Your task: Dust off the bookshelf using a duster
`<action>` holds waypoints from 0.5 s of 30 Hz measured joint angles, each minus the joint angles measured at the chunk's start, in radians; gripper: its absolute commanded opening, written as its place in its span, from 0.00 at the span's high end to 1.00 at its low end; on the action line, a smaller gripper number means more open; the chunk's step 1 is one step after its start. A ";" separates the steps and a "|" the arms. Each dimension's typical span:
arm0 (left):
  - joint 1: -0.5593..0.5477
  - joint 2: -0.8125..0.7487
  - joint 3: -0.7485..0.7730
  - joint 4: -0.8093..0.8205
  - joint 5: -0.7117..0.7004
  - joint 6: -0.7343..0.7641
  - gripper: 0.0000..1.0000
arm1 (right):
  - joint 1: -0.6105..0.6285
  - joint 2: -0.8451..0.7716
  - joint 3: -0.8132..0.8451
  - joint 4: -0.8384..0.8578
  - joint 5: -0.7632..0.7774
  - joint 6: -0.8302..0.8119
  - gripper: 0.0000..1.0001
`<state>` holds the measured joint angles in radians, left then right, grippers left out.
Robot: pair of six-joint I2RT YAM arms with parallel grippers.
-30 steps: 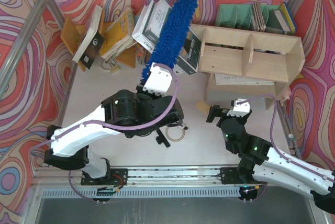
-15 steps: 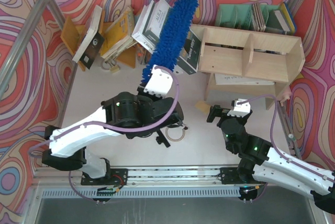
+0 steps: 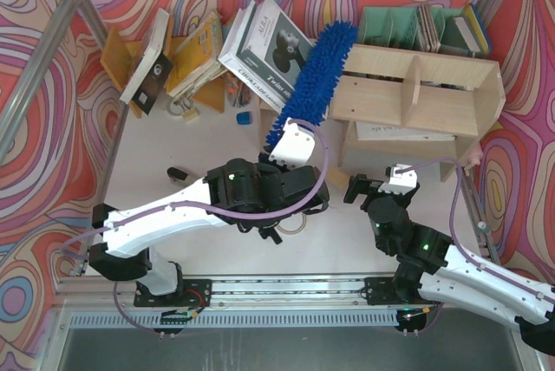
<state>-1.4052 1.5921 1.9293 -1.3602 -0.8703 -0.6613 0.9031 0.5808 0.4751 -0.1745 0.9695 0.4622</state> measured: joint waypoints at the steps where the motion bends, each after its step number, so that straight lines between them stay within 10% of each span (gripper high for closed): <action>1: 0.000 -0.002 0.003 -0.002 -0.009 0.003 1.00 | 0.000 0.000 0.000 -0.003 0.000 0.002 0.01; 15: 0.023 -0.175 0.011 -0.056 -0.197 0.007 1.00 | 0.000 -0.004 0.001 -0.019 0.000 0.010 0.01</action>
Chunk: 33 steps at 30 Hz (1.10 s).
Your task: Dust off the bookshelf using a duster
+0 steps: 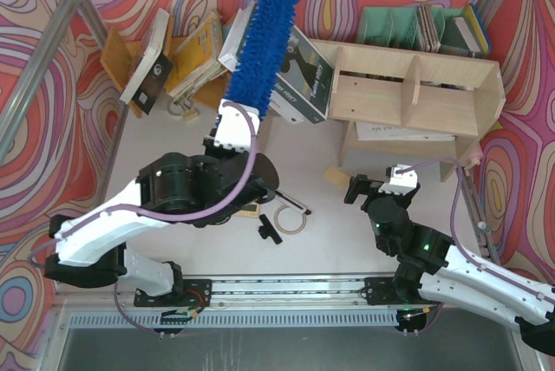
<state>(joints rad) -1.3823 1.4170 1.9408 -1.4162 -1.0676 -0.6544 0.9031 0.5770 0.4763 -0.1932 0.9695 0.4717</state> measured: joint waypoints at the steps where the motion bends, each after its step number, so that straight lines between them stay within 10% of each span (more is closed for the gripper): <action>1: 0.003 -0.014 -0.002 0.002 -0.006 0.000 1.00 | 0.000 0.000 0.000 0.000 0.000 0.000 0.01; 21: 0.009 0.159 -0.053 0.152 0.207 0.049 1.00 | 0.000 0.001 0.001 -0.001 0.003 0.000 0.01; 33: 0.012 0.084 -0.051 0.132 0.092 0.095 1.00 | 0.000 0.004 0.002 -0.001 0.003 0.000 0.01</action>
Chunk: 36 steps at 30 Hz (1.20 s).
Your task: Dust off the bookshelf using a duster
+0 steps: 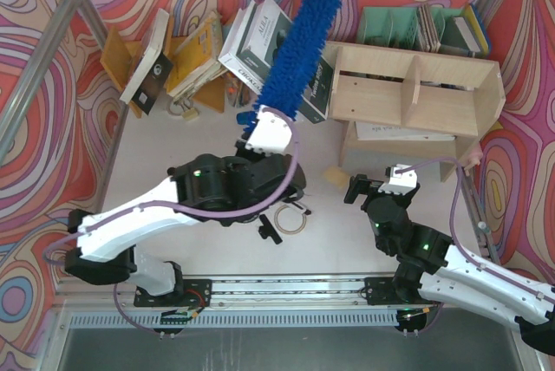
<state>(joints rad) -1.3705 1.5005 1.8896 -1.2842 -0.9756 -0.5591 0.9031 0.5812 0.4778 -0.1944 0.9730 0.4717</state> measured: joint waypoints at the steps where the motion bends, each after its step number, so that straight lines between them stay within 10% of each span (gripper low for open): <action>1: 0.002 -0.018 0.000 -0.003 -0.016 0.002 1.00 | 0.000 0.001 0.000 0.000 0.000 0.000 0.01; 36: 0.019 0.022 -0.104 0.133 0.065 0.048 1.00 | 0.000 -0.003 0.000 -0.005 0.004 0.005 0.01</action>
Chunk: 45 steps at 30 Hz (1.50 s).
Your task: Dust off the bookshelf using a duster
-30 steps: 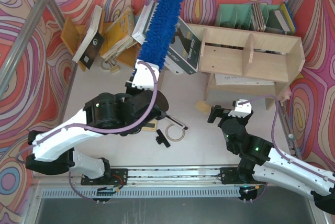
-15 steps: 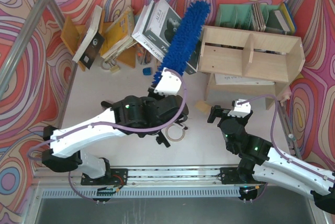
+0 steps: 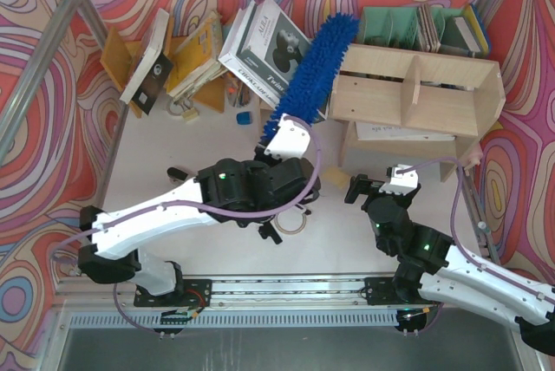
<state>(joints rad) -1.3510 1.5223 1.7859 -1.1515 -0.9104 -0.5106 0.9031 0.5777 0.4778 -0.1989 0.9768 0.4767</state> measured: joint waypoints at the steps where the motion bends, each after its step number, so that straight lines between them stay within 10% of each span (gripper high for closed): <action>1: 0.000 -0.014 0.000 -0.005 -0.011 0.003 1.00 | 0.000 -0.001 0.000 0.000 0.000 0.000 0.01; 10: 0.006 -0.230 -0.064 0.034 -0.157 0.093 1.00 | 0.000 -0.001 0.000 -0.001 0.000 0.003 0.01; 19: 0.010 -0.559 -0.656 0.681 -0.117 0.682 1.00 | 0.000 0.000 0.000 -0.001 0.004 0.003 0.01; 26: 0.180 -0.748 -0.873 1.020 0.197 1.049 1.00 | 0.000 0.005 0.000 -0.001 0.007 0.003 0.01; 45: 0.853 -0.574 -0.750 1.070 1.098 1.091 1.00 | 0.000 0.032 0.008 -0.002 0.019 0.003 0.01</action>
<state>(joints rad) -0.4980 0.9482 1.0359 -0.0811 0.1879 0.5800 0.9031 0.6094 0.4854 -0.2005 0.9958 0.4797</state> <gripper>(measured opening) 0.346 0.987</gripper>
